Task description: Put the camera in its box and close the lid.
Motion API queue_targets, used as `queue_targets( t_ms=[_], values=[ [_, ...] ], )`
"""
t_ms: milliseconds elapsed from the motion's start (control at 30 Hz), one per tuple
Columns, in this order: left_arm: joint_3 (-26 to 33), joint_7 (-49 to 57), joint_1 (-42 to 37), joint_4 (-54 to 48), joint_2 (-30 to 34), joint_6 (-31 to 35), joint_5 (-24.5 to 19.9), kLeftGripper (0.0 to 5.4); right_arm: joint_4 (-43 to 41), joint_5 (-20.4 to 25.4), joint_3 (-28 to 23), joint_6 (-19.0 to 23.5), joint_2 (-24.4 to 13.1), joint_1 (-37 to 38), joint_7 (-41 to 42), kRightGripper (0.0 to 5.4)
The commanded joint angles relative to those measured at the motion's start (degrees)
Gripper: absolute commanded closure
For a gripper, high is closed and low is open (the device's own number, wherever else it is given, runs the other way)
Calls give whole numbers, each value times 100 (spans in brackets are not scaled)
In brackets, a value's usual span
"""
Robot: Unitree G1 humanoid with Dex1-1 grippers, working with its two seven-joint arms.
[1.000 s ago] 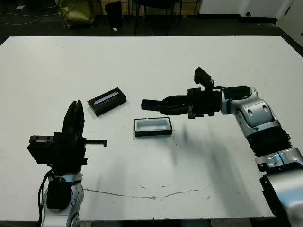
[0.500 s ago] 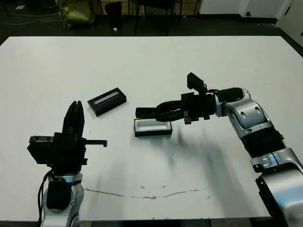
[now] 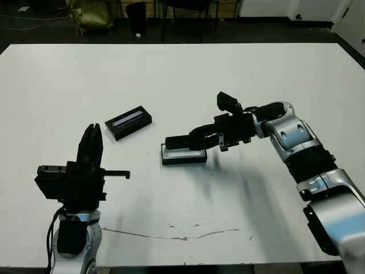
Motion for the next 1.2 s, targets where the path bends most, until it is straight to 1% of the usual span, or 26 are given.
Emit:
queue_targets(
  t_ms=[33, 367, 400, 467, 667, 767, 833, 967, 1033, 1133, 1200],
  values=[
    [10, 9, 68, 99, 4, 48, 13, 540, 192, -121, 13, -254, 56, -110, 49, 494],
    [-11, 17, 81, 94, -34, 44, 12, 540, 422, -313, 97, -492, 161, -202, 172, 494],
    [-15, 25, 85, 83, -41, 64, 17, 540, 431, -334, 104, -490, 173, -208, 176, 494],
    [-22, 31, 96, 59, -44, 93, 30, 540, 480, -347, 110, -319, 212, -242, 216, 494],
    [-22, 23, 114, 50, -64, 118, -21, 540, 491, -435, 110, -442, 219, -221, 249, 494],
    [-17, 12, 112, 71, -53, 70, 5, 540, 509, -489, 133, -384, 203, -245, 299, 494],
    [-13, -10, 105, 92, -45, 51, -12, 540, 526, -506, 126, -449, 193, -241, 322, 494],
    [-26, 7, 116, 83, -65, 68, -3, 540, 586, -503, 106, -363, 172, -255, 382, 494],
    [-25, 4, 117, 90, -67, 74, -13, 540, 573, -534, 108, -406, 137, -250, 367, 494],
    [-25, -16, 99, 102, -64, 73, -40, 540, 557, -585, 80, -701, 91, -216, 312, 494],
    [-26, -35, 90, 122, -51, 33, -32, 540, 574, -595, 59, -817, 78, -213, 313, 494]
  ],
)
